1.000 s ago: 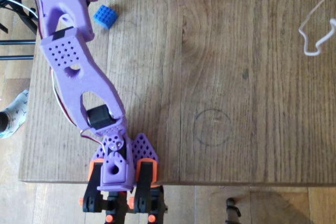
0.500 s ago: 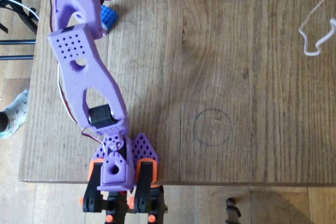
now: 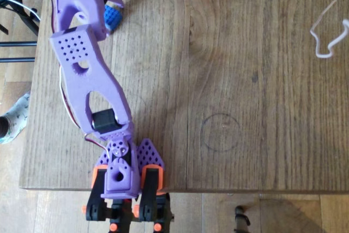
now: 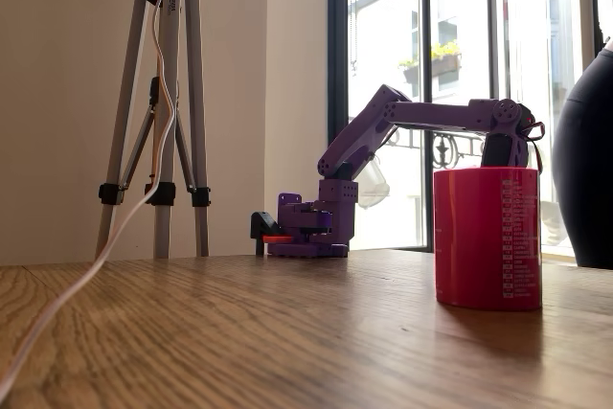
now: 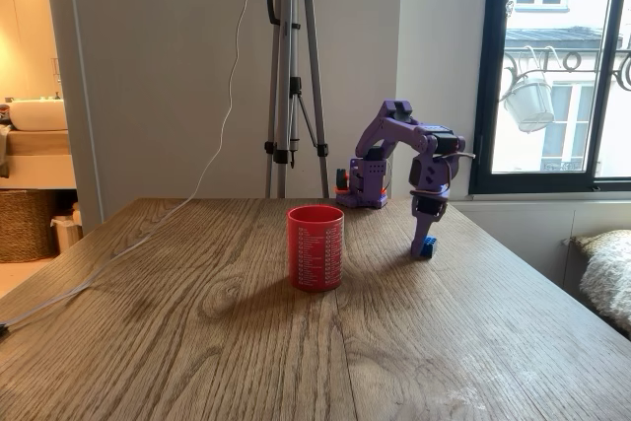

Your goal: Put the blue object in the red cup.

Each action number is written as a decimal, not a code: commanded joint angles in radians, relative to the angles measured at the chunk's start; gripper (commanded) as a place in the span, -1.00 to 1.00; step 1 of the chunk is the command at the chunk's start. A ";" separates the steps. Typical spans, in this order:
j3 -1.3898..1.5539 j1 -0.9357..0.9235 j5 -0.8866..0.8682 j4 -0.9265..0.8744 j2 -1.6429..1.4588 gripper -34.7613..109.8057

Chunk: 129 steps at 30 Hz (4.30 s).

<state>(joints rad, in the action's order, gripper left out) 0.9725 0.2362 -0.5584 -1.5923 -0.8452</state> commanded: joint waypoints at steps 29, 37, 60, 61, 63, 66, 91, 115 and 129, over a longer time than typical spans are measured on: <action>0.158 -0.425 0.758 0.572 -0.661 -0.51; 0.189 -0.601 0.927 0.847 -0.551 -0.51; 0.255 -0.483 0.991 0.749 -0.512 -0.51; 0.255 -0.486 0.994 0.761 -0.508 -0.51; 0.255 -0.500 0.999 0.796 -0.491 -0.51; 0.255 -0.523 1.006 0.851 -0.471 -0.51; 0.261 -0.588 1.039 0.942 -0.437 0.01; 0.302 -0.601 1.097 0.954 -0.486 -0.51; 0.319 -0.192 0.693 0.641 -0.902 -0.52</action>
<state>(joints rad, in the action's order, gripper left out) 1.3116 -0.0874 0.2700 -0.8897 -1.4926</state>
